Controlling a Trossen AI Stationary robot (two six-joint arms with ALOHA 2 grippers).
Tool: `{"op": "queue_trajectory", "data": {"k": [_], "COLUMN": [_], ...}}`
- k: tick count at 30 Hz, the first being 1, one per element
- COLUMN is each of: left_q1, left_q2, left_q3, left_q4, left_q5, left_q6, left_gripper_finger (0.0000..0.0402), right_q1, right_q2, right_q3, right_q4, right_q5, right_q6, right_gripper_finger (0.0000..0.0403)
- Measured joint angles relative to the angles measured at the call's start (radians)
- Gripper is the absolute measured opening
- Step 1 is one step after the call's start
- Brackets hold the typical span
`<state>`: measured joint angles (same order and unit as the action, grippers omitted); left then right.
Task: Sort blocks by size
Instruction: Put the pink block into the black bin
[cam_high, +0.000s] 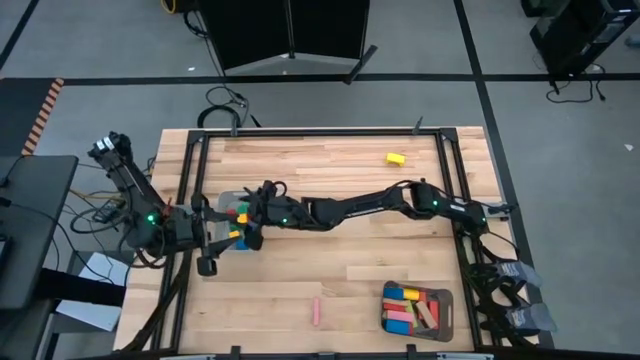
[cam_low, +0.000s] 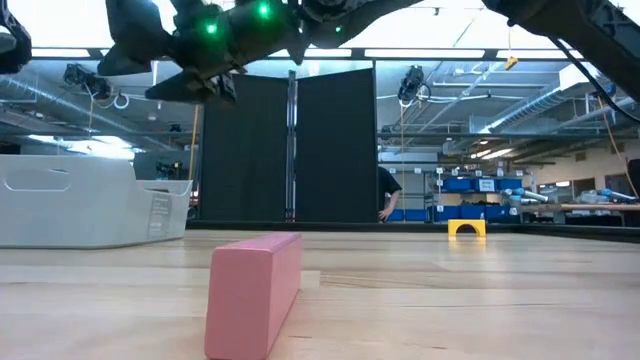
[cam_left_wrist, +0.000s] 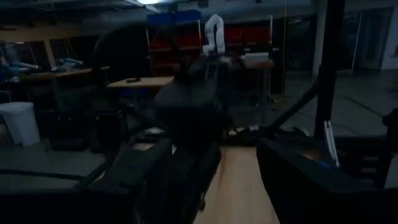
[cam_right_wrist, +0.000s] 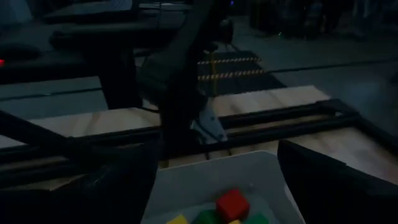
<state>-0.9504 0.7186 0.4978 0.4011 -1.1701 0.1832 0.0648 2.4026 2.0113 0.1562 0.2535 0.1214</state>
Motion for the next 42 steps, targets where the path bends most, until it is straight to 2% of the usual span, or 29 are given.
{"op": "queue_trajectory", "data": {"k": [3,7,10,12,16,20,22,25,31,36,42], "left_q1": [-0.001,0.001,0.001,0.001,0.009,0.08,0.141,0.241,0.362,0.399,0.44], "left_q2": [-0.011,-0.007,-0.007,-0.006,0.005,0.076,0.13,0.248,0.574,0.811,0.975], "left_q3": [0.0,0.0,0.0,0.0,0.0,0.0,0.004,0.045,0.184,0.337,0.514], "left_q4": [-0.095,-0.199,-0.212,-0.213,-0.25,-0.297,-0.301,-0.362,-0.413,-0.456,-0.518], "left_q5": [0.002,0.02,0.08,0.12,0.188,0.314,0.428,0.67,1.013,1.129,1.201], "left_q6": [-0.057,-0.117,-0.131,-0.13,-0.14,-0.145,-0.116,-0.108,0.005,0.142,0.263], "left_gripper_finger": [0.0243,0.0243,0.0243,0.0243,0.0243,0.0243,0.0243,0.0243,0.0243,0.0243,0.0243], "right_q1": [0.019,0.056,0.075,0.083,0.115,0.172,0.204,0.258,0.355,0.416,0.463], "right_q2": [-0.015,-0.065,-0.129,-0.183,-0.352,-0.556,-0.651,-0.787,-0.986,-1.083,-1.141], "right_q3": [-0.001,-0.003,-0.082,-0.18,-0.471,-0.764,-0.879,-1.001,-1.136,-1.159,-1.159], "right_q4": [-0.008,-0.063,-0.062,-0.029,0.115,0.232,0.244,0.255,0.248,0.247,0.246], "right_q5": [0.034,0.091,0.142,0.185,0.313,0.45,0.506,0.58,0.694,0.75,0.777], "right_q6": [-0.053,-0.11,-0.112,-0.096,-0.043,-0.005,0.024,0.059,0.038,-0.039,-0.122], "right_gripper_finger": [0.0335,0.0306,0.0286,0.028,0.0281,0.0288,0.0289,0.0288,0.0284,0.0284,0.0282]}}
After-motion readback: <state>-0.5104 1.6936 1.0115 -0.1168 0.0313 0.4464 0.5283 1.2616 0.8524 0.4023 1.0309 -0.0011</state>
